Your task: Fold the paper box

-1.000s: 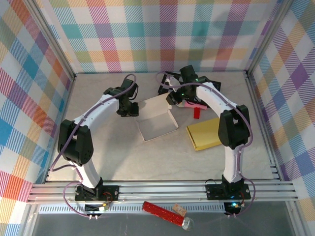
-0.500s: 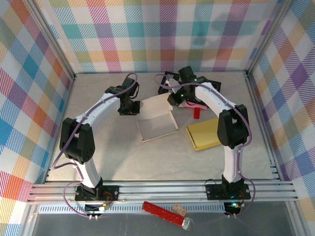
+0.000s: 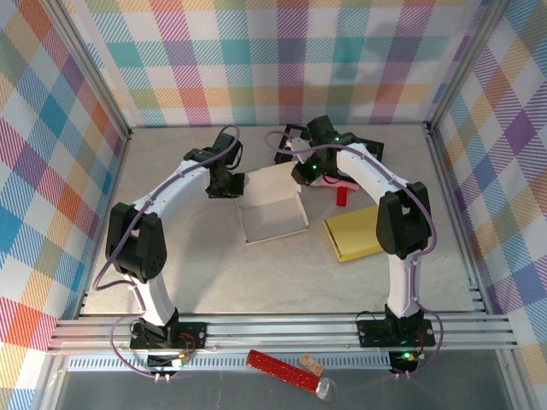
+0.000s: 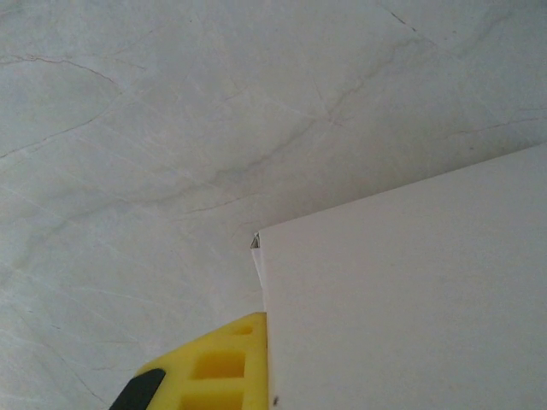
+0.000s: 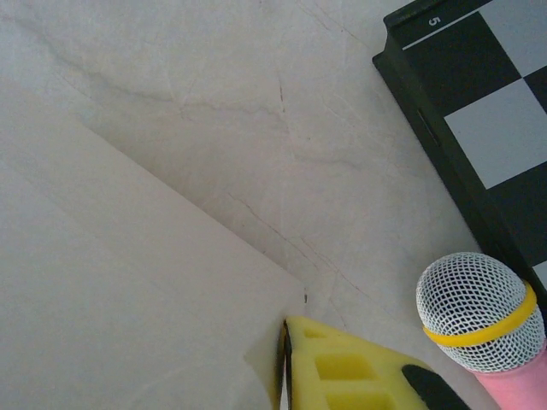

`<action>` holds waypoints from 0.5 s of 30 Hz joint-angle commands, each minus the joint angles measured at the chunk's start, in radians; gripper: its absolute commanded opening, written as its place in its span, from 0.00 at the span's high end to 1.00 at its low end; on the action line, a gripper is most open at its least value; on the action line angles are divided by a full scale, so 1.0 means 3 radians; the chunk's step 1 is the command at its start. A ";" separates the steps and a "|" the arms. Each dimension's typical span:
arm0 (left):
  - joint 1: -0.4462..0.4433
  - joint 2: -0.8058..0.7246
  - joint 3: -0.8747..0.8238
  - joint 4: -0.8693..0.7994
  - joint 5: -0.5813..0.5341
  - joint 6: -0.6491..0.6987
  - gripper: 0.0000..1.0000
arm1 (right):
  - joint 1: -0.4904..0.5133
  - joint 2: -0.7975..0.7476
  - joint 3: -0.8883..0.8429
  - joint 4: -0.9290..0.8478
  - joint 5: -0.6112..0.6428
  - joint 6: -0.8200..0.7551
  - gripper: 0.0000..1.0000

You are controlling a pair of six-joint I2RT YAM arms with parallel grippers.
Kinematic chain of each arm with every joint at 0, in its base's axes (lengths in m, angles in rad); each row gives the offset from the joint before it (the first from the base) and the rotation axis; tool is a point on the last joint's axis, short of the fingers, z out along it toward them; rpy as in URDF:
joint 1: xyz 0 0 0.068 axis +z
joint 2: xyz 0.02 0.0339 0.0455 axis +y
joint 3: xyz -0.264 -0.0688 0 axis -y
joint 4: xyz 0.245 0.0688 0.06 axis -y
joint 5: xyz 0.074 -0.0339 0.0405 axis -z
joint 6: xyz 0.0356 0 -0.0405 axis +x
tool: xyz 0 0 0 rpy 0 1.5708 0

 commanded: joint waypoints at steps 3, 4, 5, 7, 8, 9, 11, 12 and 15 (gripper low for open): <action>0.0015 0.0042 0.0135 -0.0054 -0.0034 0.0052 0.98 | 0.0025 -0.0066 0.0113 -0.0083 0.0033 0.0077 0.78; 0.0015 0.0045 0.0137 -0.0059 -0.0032 0.0057 0.98 | 0.0020 -0.0078 0.0102 -0.0071 0.0050 0.0093 0.75; 0.0015 0.0044 0.0149 -0.0065 -0.0039 0.0062 0.98 | 0.0023 -0.0095 0.0084 -0.0059 0.0074 0.0111 0.73; 0.0015 0.0050 0.0157 -0.0076 -0.0036 0.0073 0.98 | 0.0022 -0.0115 0.0070 -0.0062 0.0083 0.0125 0.72; 0.0015 0.0050 0.0163 -0.0080 -0.0036 0.0082 0.98 | 0.0023 -0.0117 0.0072 -0.0072 0.0079 0.0130 0.72; 0.0015 0.0055 0.0169 -0.0084 -0.0036 0.0087 0.98 | 0.0020 -0.0114 0.0069 -0.0073 0.0078 0.0139 0.72; 0.0017 0.0062 0.0178 -0.0090 -0.0021 0.0103 0.98 | 0.0023 -0.0104 0.0059 -0.0033 0.0082 0.0165 0.74; 0.0015 0.0063 0.0181 -0.0090 -0.0011 0.0112 0.99 | 0.0023 -0.0092 0.0069 -0.0020 0.0074 0.0166 0.74; 0.0017 0.0078 0.0189 -0.0101 -0.0017 0.0129 0.98 | 0.0026 0.0011 0.0201 -0.0068 0.0067 0.0166 0.77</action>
